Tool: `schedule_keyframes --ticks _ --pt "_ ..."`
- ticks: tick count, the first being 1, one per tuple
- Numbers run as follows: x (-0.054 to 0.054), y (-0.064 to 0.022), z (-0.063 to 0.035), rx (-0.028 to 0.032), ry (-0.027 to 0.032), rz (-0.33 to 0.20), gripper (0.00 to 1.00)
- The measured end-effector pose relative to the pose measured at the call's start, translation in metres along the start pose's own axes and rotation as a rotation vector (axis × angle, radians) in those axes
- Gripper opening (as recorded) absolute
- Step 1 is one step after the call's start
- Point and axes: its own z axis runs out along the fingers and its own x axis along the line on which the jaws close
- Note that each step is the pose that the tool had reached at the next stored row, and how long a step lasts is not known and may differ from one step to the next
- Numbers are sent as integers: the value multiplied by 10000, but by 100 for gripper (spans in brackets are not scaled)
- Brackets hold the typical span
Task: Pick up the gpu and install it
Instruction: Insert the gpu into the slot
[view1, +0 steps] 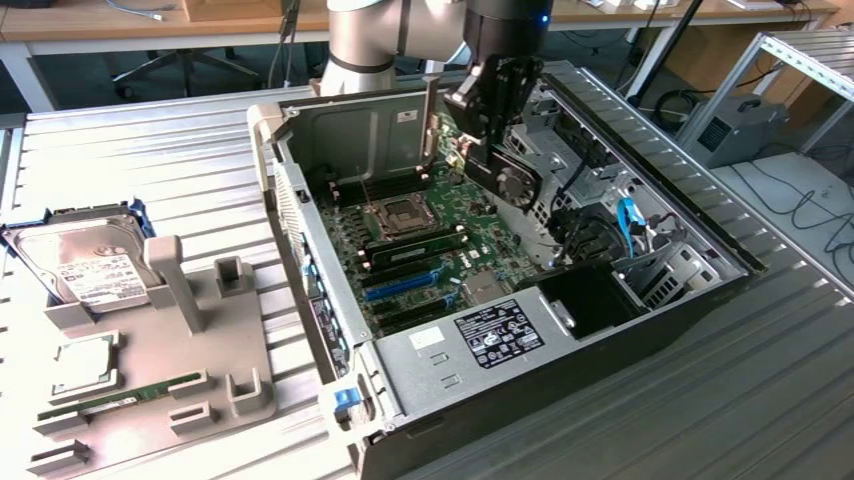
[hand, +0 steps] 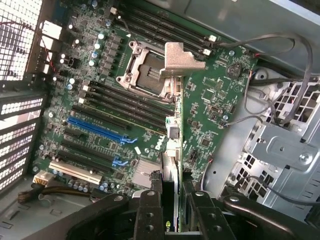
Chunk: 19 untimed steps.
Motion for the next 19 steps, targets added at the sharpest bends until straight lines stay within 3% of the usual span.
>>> schedule_keyframes --ticks 19 --pt "0 0 0 -24 -110 -798 26"
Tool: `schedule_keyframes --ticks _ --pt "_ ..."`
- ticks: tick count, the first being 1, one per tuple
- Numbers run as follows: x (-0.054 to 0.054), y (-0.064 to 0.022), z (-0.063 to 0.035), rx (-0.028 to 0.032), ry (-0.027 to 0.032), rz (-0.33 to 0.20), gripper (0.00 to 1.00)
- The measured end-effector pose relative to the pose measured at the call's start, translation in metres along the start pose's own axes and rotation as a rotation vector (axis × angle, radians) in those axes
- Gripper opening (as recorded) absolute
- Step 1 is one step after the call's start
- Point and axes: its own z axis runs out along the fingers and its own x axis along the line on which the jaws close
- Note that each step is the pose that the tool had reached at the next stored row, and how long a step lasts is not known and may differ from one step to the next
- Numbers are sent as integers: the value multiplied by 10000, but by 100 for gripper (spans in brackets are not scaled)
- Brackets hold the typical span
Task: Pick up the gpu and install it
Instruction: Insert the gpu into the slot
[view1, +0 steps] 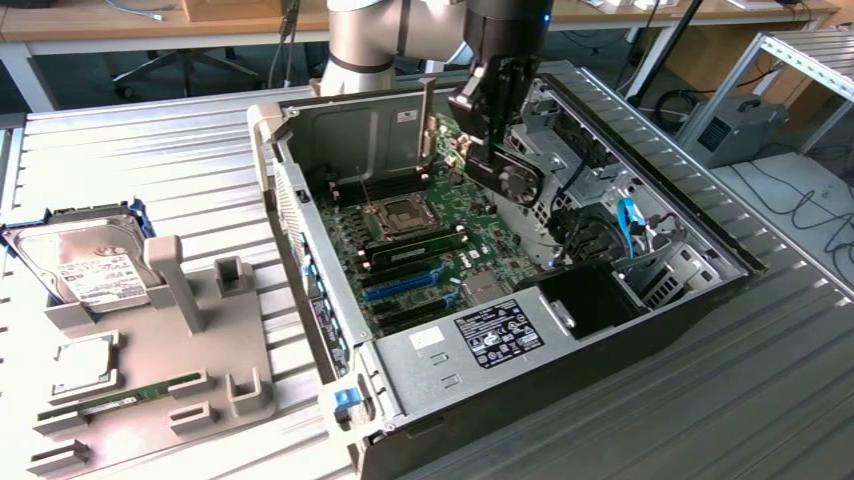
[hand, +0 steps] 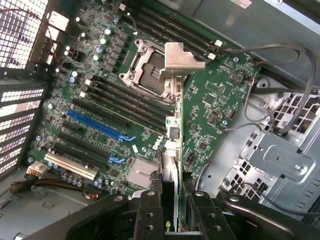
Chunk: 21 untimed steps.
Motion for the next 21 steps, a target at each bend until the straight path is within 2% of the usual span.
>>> schedule_keyframes --ticks 17,19,21 --pt "0 0 1 -10 -95 -733 26" --pt "0 0 2 -2 -146 -1190 26" --pt "0 0 3 0 -223 -1833 26"
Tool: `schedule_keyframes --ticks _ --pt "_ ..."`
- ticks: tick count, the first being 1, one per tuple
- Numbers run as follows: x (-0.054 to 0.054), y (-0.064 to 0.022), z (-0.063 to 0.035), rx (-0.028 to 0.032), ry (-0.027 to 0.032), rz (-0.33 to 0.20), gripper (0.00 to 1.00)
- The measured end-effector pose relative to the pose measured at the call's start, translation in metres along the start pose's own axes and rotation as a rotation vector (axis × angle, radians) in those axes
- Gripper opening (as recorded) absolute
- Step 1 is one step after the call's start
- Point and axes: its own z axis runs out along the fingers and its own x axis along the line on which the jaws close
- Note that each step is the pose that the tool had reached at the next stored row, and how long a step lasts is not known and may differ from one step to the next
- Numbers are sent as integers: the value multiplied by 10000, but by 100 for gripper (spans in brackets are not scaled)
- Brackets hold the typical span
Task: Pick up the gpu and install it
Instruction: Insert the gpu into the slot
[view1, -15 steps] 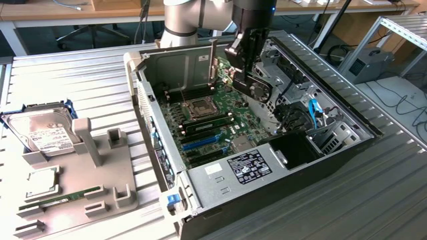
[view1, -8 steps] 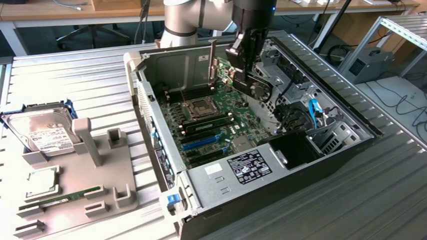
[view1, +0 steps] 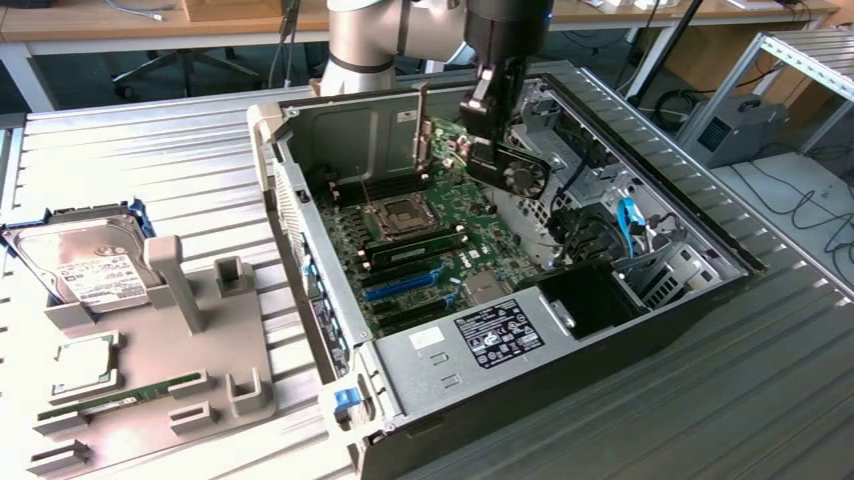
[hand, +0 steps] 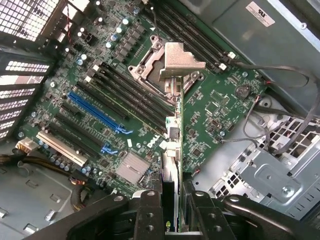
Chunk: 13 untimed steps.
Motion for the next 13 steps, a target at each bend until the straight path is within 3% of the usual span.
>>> schedule_keyframes --ticks 9,13 --pt "0 1 3 -16 -258 -1997 26" --pt "0 0 4 -16 -295 -2298 26"
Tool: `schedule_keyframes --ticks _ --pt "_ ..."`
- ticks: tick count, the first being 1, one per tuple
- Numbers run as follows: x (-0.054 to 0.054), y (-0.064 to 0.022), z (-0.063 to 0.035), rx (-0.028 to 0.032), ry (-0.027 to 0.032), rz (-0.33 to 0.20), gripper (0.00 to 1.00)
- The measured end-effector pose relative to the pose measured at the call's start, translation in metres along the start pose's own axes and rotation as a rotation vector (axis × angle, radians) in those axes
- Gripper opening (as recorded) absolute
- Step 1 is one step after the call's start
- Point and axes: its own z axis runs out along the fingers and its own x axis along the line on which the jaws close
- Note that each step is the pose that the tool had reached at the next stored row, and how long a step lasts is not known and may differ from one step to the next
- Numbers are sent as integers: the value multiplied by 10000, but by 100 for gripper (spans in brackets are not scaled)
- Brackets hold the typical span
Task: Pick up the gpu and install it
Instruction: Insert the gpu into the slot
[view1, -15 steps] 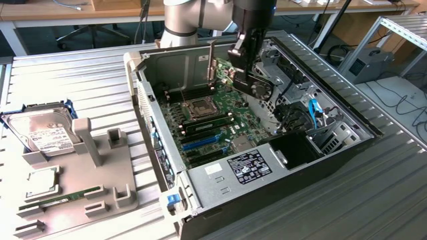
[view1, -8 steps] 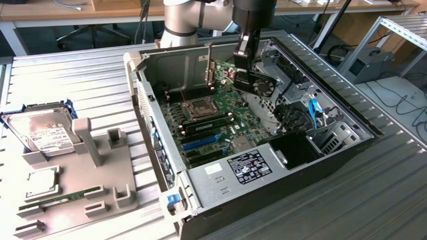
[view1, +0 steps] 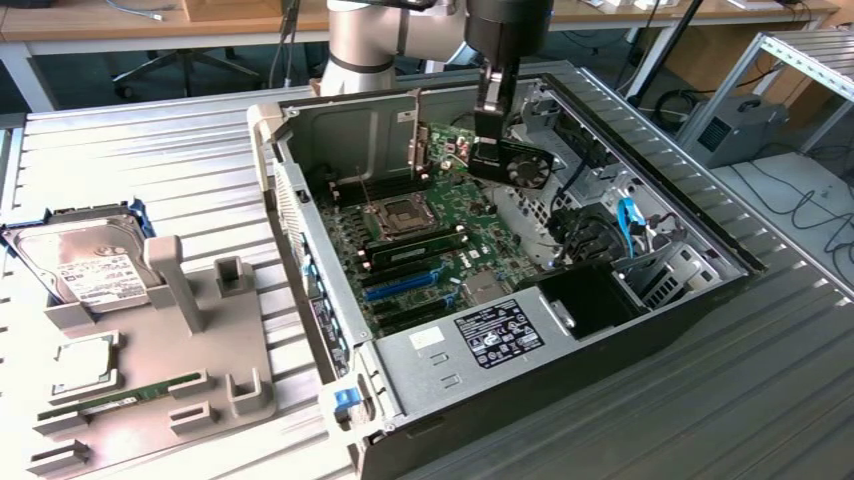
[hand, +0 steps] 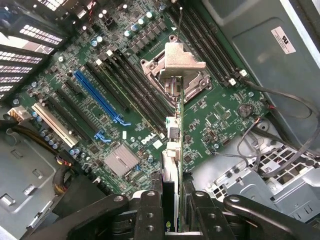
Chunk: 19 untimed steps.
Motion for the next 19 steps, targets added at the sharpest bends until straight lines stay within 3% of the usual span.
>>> schedule_keyframes --ticks 19 --pt "0 0 2 2 -52 -459 26"
